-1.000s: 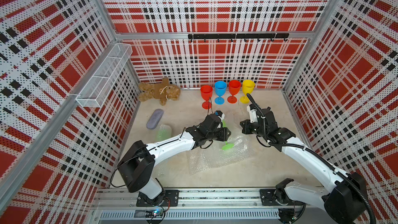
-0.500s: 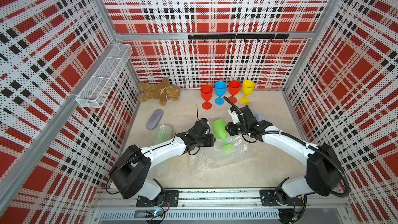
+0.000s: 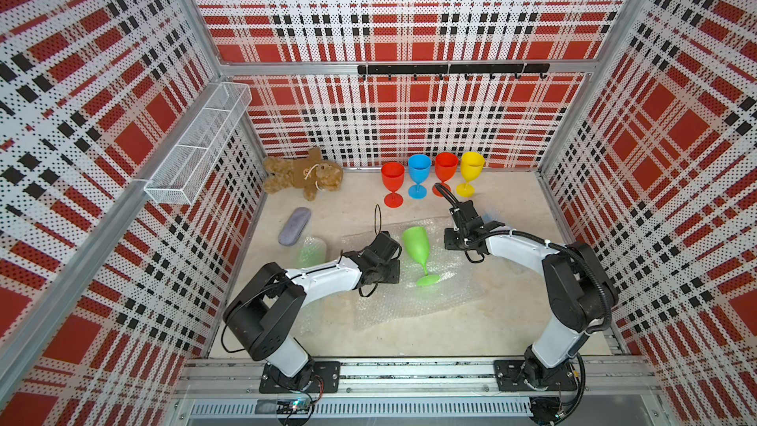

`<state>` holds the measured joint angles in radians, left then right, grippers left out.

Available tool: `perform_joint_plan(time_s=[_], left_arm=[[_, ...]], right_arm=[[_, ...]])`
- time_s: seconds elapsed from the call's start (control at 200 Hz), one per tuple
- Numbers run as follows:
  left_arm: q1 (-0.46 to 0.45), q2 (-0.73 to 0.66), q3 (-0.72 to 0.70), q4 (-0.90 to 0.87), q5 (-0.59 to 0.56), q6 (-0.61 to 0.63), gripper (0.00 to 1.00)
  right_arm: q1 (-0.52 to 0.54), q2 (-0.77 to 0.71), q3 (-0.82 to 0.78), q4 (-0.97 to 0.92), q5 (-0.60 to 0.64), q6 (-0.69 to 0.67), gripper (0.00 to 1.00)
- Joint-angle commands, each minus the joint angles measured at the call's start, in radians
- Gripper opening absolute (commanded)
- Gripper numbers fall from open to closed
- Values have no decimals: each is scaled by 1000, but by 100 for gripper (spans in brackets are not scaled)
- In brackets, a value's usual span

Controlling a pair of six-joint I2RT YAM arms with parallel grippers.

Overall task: Unpack wine glasses from bubble wrap
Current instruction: Unwrap the bubble wrap, then pick up the wine glass from the bubble wrap.

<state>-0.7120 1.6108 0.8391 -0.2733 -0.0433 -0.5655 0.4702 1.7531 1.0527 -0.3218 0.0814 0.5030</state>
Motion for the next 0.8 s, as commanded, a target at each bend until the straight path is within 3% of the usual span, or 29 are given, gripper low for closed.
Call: perform_joint_plan(time_s=[0.0,0.256,0.411,0.626,0.726,0.797], left_arm=[[6,50,40,-41,-51,25,52],[26,55,83,-75,-82,42,51],[25,-20,87,-53,-17,33,56],[62,-193,111,-82,-4,36,69],[86,-275,97,-82,-7,53,70],[89,-335,91,-78,-74,77,71]], right_arm=[[6,12,-47,26,-15,37,21],[7,-99,-143,18,-57,96,24],[8,-167,-40,-99,-20,3,41],[14,-238,136,-255,-16,-76,67],[32,-234,223,-332,-95,-110,75],[59,-175,329,-423,-170,-143,76]])
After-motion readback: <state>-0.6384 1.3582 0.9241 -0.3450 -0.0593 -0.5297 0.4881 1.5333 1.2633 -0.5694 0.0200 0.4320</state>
